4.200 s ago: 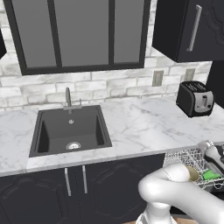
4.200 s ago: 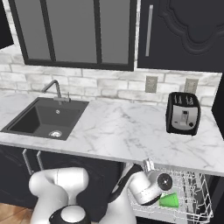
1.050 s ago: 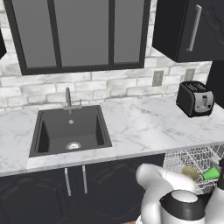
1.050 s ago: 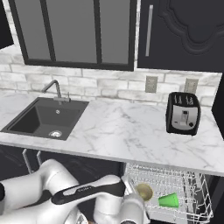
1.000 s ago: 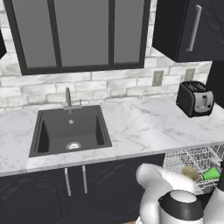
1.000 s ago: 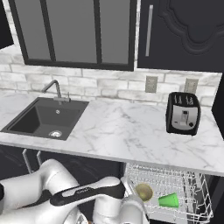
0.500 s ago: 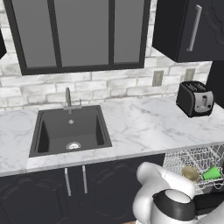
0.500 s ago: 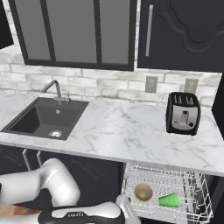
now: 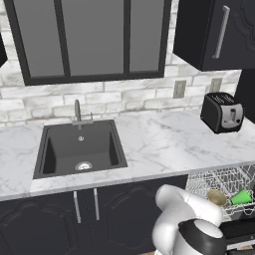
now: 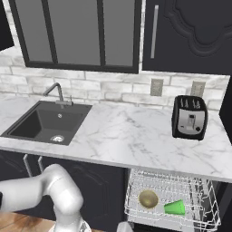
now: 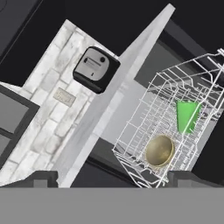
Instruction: Pick up the cup and bowl from the counter, place them in the dishwasher, and close the dishwasher door.
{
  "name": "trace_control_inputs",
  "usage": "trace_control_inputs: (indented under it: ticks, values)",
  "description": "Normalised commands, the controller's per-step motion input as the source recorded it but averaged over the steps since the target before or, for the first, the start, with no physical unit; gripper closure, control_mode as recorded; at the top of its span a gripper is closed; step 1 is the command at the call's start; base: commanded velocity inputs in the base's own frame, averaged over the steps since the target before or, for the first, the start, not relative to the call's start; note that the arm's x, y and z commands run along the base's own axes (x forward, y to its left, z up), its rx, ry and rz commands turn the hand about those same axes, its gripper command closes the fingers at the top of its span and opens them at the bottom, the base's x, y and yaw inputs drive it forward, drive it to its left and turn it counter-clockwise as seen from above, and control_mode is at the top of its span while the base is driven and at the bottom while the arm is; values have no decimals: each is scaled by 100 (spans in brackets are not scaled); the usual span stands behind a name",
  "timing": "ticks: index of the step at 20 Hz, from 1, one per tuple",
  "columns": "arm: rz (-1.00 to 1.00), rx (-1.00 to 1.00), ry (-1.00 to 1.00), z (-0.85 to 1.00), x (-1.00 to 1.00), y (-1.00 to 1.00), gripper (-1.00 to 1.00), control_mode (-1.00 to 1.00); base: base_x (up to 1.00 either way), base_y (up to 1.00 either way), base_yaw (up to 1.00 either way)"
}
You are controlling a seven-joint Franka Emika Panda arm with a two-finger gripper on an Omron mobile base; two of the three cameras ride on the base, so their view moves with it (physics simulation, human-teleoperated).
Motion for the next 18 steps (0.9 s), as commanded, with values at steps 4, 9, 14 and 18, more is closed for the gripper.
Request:
trace_control_inputs:
  ticks: [4, 9, 14, 18]
  values:
    - [3, 11, -10, -3, -33, -6, -100, -100, 0, 0, 0]
    - [6, 16, -8, -11, -22, -13, -100, -100, 0, 0, 0]
    - [7, 13, -7, -18, -17, -14, -100, -100, 0, 0, 0]
    - [7, 3, -7, -27, -26, -6, -100, -100, 0, 0, 0]
